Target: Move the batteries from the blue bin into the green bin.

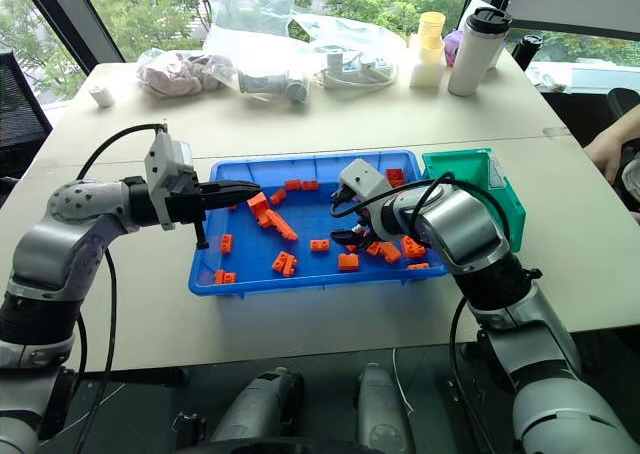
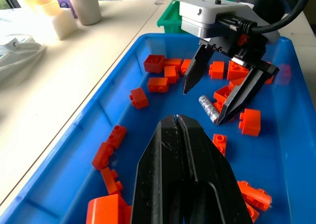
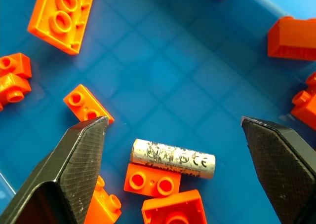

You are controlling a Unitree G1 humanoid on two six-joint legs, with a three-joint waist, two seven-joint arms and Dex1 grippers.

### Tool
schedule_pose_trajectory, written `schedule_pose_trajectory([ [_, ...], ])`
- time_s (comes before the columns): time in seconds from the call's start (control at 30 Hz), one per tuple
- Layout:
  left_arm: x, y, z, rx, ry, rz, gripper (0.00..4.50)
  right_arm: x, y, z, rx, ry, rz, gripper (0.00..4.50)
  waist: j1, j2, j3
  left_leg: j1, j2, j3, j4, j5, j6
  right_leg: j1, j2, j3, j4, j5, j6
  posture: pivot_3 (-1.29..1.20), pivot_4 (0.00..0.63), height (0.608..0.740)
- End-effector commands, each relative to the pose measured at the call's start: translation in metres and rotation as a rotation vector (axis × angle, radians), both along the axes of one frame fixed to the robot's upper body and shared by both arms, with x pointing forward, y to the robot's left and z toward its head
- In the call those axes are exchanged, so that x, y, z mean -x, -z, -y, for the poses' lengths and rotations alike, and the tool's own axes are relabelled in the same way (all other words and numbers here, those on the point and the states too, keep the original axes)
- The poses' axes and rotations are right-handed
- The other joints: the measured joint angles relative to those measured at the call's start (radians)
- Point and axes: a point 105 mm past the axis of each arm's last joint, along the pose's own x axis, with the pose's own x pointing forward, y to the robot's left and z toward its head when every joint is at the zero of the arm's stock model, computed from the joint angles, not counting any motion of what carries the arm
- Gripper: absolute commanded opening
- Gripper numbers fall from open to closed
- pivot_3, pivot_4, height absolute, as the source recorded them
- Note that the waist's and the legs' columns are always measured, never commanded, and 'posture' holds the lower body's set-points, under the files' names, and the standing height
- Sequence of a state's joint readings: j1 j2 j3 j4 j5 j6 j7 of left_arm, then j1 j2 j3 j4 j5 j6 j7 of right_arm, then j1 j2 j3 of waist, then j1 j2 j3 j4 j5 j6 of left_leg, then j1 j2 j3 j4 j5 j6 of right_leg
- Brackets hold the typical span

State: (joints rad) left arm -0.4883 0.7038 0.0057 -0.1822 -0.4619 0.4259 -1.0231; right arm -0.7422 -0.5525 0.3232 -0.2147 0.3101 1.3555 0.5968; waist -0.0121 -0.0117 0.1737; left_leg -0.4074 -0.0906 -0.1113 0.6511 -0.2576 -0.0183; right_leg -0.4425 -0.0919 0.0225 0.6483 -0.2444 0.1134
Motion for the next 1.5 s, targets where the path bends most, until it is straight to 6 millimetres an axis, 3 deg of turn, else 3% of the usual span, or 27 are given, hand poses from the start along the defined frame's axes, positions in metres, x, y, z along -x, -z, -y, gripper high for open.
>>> schedule_pose_trajectory([
  [0.03,0.004,-0.010,0.003,-0.006,0.021,0.054,0.00,0.004,-0.008,-0.004,-0.018,0.003,0.023,4.42,-0.002,0.000,0.000,0.000,0.000,0.000,0.000,0.000,0.000,0.000,0.000,0.000,0.000,0.000,0.000,0.00,0.150,0.740],
  [0.57,0.005,-0.008,0.004,-0.005,0.020,0.052,0.00,0.006,0.001,-0.016,-0.016,0.048,-0.014,4.42,-0.003,0.000,0.000,0.000,0.000,0.000,0.000,0.000,0.000,0.000,0.001,0.000,0.000,0.000,0.000,0.00,0.150,0.740],
  [0.67,0.004,-0.008,0.004,-0.005,0.017,0.053,0.00,0.006,0.001,-0.017,-0.003,0.041,-0.005,3.63,-0.003,0.000,0.000,0.000,0.000,0.000,0.000,0.000,0.000,0.000,0.001,0.000,0.000,0.000,0.000,0.00,0.150,0.740],
  [0.77,0.004,-0.008,0.003,-0.005,0.014,0.053,0.00,0.005,0.001,-0.018,0.001,0.036,0.005,2.23,-0.004,0.000,0.000,0.000,0.000,0.000,0.000,0.000,0.000,0.000,0.001,0.000,0.000,0.000,0.000,0.00,0.150,0.740],
  [0.93,0.004,-0.008,0.003,-0.004,0.012,0.054,0.00,0.003,-0.002,-0.019,0.035,0.011,0.042,2.20,-0.004,0.000,0.000,0.000,0.000,0.000,0.000,0.000,0.000,0.000,0.001,0.000,0.000,0.000,0.000,0.00,0.150,0.740],
  [1.0,0.005,-0.009,0.003,-0.003,0.014,0.054,0.00,-0.007,-0.026,-0.018,0.006,0.000,0.146,2.20,-0.004,0.000,0.000,0.000,0.000,0.000,0.000,0.000,0.000,0.000,0.001,0.000,0.000,0.000,0.000,0.00,0.150,0.740],
  [1.1,0.005,-0.009,0.004,-0.001,0.019,0.052,0.00,-0.029,-0.082,0.011,-0.053,0.113,0.313,2.20,-0.004,0.001,0.000,0.000,0.000,0.001,0.000,0.000,0.000,0.000,0.000,0.000,0.000,0.000,0.000,0.00,0.150,0.740],
  [1.13,0.005,-0.009,0.004,0.000,0.019,0.051,0.00,-0.032,-0.090,0.019,-0.058,0.138,0.336,2.20,-0.001,0.000,0.000,0.000,0.000,0.001,0.000,0.000,0.000,-0.001,0.000,0.000,0.000,0.000,0.000,0.00,0.150,0.740],
  [1.2,0.006,-0.008,0.005,0.002,0.024,0.047,0.00,-0.037,-0.107,0.056,-0.014,0.225,0.396,2.20,0.007,0.000,0.000,0.000,0.000,0.000,0.000,0.000,0.000,0.000,0.000,-0.001,0.000,0.000,0.000,0.00,0.150,0.740],
  [1.4,0.007,-0.009,0.007,0.022,0.048,0.030,0.00,-0.024,-0.124,0.128,0.047,0.370,0.413,2.20,0.001,0.000,0.000,0.000,0.000,0.001,-0.001,-0.001,0.001,0.001,0.000,-0.001,-0.002,0.000,0.000,0.00,0.150,0.740],
  [1.5,0.007,-0.013,0.010,0.046,0.066,0.022,0.00,-0.017,-0.114,0.151,0.088,0.404,0.377,2.20,0.000,0.000,0.000,0.000,0.000,0.002,-0.001,-0.001,0.001,0.001,0.000,0.000,-0.002,0.000,0.000,0.00,0.150,0.740],
])
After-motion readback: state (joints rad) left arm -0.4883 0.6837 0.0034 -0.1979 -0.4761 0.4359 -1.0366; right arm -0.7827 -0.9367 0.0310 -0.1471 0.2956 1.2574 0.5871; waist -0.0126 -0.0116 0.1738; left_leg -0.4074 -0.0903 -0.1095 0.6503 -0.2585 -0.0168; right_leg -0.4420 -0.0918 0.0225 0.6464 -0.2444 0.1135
